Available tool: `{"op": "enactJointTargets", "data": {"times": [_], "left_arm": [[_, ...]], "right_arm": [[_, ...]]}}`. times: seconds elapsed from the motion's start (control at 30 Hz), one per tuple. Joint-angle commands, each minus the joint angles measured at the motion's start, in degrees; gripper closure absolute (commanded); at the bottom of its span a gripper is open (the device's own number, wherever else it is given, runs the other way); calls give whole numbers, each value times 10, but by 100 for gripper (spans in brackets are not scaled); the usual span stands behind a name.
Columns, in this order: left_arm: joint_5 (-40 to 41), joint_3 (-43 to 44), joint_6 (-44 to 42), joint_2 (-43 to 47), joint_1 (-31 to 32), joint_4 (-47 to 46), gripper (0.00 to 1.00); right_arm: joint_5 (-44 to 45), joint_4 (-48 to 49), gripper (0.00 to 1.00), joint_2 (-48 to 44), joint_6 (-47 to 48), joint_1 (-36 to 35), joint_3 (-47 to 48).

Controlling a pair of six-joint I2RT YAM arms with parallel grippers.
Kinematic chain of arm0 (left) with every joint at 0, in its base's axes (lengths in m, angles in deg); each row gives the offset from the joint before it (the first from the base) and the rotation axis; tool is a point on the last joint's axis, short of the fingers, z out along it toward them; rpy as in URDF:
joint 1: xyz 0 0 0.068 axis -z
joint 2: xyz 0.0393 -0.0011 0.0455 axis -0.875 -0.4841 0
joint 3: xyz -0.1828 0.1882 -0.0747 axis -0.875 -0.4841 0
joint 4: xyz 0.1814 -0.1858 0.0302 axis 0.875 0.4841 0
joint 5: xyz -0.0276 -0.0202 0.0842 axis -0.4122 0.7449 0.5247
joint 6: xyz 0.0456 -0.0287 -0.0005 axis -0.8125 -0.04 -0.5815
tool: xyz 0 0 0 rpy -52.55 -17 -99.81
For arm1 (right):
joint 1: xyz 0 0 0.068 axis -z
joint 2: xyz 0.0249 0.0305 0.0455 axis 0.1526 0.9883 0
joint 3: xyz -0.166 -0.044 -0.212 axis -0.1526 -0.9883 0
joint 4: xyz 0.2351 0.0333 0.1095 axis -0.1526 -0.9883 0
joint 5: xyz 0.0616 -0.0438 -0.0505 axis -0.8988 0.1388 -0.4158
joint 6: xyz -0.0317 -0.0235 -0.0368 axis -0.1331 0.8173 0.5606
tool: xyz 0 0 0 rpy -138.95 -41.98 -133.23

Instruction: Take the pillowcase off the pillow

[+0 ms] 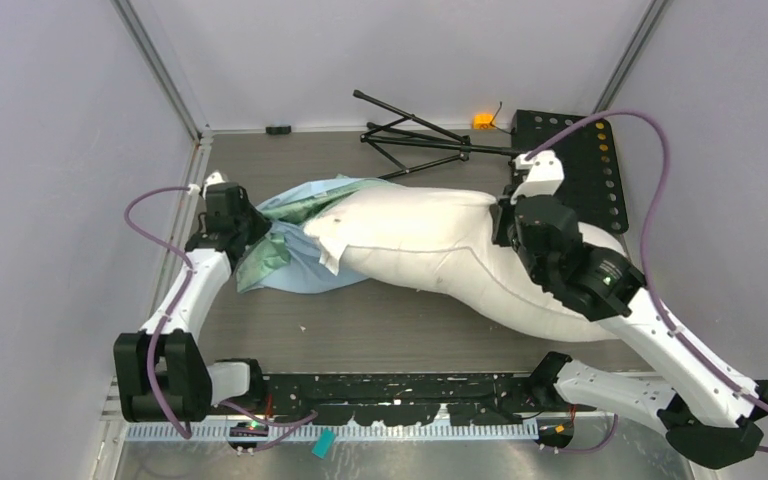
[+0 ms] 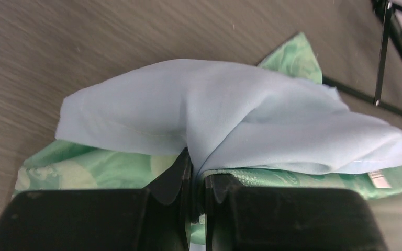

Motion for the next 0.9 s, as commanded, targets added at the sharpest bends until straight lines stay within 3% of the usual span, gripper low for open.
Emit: {"op": "enactJointTargets", "data": {"times": [0.0, 0.37, 0.53, 0.7, 0.73, 0.77, 0.83, 0.87], "left_arm": [[25, 67, 6, -34, -37, -45, 100], [19, 228, 53, -154, -109, -51, 100], [20, 386, 40, -215, -126, 9, 100], [-45, 542, 26, -288, -129, 46, 100], [-63, 558, 22, -300, -129, 51, 96], [-87, 570, 15, -308, -129, 55, 78], [-136, 579, 4, -320, -128, 70, 24], [-153, 573, 3, -318, -128, 78, 6]], "right_arm": [[106, 117, 100, -30, 20, 7, 91], [147, 170, 100, 40, 86, 7, 195], [136, 178, 100, 101, 93, 9, 230], [93, 185, 100, 166, 66, 18, 229], [76, 185, 100, 180, 58, 21, 229], [60, 183, 100, 196, 52, 23, 228], [16, 169, 96, 227, 42, 25, 232], [-24, 152, 83, 251, 39, 26, 242]]}}
